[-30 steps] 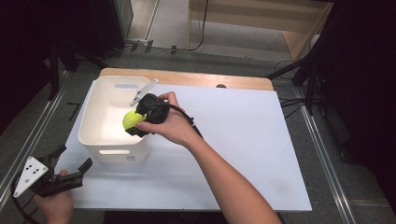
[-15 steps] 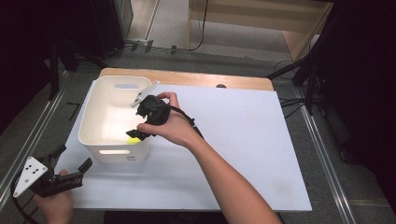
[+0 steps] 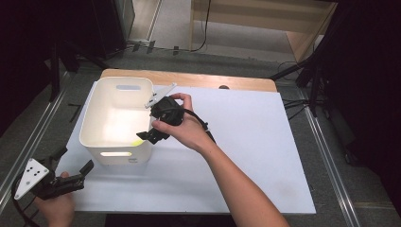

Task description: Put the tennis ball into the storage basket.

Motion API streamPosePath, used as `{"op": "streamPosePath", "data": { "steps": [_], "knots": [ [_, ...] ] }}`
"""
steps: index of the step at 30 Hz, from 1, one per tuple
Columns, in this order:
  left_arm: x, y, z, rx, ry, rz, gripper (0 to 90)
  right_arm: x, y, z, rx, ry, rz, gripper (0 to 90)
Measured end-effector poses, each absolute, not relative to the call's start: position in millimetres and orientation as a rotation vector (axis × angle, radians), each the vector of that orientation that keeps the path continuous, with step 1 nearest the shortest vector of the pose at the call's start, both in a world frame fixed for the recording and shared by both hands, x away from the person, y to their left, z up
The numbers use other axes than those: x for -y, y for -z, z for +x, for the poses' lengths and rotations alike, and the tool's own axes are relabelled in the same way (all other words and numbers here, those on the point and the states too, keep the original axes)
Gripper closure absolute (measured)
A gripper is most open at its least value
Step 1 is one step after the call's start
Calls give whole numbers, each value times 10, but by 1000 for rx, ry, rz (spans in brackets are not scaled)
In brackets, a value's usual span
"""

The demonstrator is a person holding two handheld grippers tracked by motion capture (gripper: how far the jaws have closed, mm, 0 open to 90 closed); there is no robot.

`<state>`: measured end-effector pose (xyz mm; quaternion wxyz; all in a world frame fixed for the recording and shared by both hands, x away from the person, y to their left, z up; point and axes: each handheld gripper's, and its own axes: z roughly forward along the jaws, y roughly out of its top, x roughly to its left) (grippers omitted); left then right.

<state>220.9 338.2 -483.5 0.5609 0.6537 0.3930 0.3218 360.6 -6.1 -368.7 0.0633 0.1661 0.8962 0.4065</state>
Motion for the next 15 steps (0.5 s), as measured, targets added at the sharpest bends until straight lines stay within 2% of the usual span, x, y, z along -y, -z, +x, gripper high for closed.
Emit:
{"op": "streamPosePath", "data": {
  "steps": [15],
  "knots": [
    [-3377, 4837, 2210, -925, -763, 1546, 0, 449, 3753, 3568, -2628, -1254, 596, 0]
  ]
}}
